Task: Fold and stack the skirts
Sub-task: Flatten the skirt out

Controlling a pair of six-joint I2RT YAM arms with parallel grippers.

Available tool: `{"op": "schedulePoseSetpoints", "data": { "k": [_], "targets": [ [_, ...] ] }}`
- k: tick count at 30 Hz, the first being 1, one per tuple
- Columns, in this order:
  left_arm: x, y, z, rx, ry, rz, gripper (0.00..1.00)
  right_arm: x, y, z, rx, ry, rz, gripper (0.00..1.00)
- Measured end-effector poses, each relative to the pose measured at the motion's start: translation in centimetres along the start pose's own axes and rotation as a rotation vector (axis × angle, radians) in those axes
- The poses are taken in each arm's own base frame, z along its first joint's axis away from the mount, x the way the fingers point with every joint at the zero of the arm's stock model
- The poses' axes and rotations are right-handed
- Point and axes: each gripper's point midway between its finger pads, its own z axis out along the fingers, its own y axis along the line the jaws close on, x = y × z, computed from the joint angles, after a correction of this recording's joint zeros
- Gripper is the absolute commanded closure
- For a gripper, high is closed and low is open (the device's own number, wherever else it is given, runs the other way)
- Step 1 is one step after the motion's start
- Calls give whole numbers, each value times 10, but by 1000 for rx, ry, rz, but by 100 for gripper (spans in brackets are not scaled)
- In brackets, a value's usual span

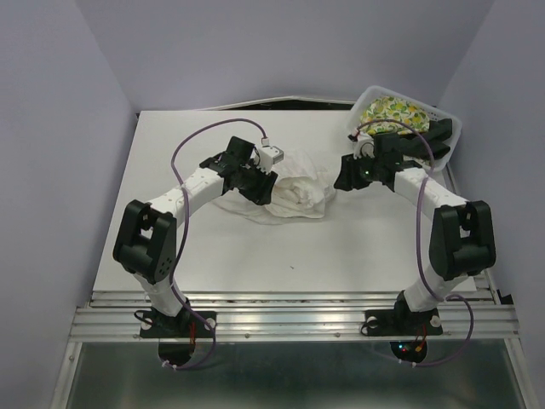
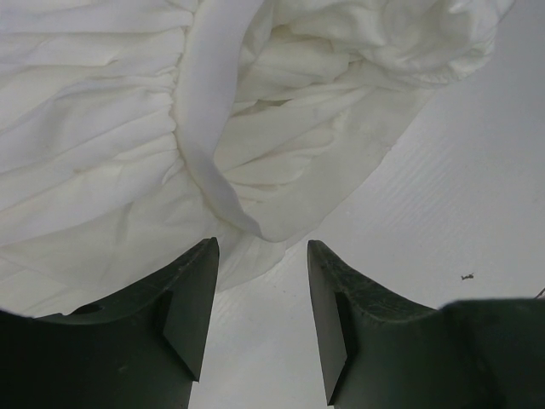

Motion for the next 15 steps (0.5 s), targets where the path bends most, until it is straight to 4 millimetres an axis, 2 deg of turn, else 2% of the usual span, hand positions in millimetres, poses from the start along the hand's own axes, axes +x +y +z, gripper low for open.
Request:
{"op": "schedulePoseSetpoints", "data": {
  "k": [2, 4, 9, 15],
  "targets": [
    [0, 0, 0, 3, 0, 0, 43, -10, -11, -10, -9, -24, 27, 51],
    [0, -2, 0, 9, -1, 0, 41, -15, -11, -15, -37, -40, 38, 51],
    [-1, -5, 0, 28, -4, 0, 40, -7, 21, -13, -213, -1, 81, 51],
    [-1, -7, 0, 38, -5, -1, 40, 4, 39, -7, -329, 48, 179, 54]
  ]
}}
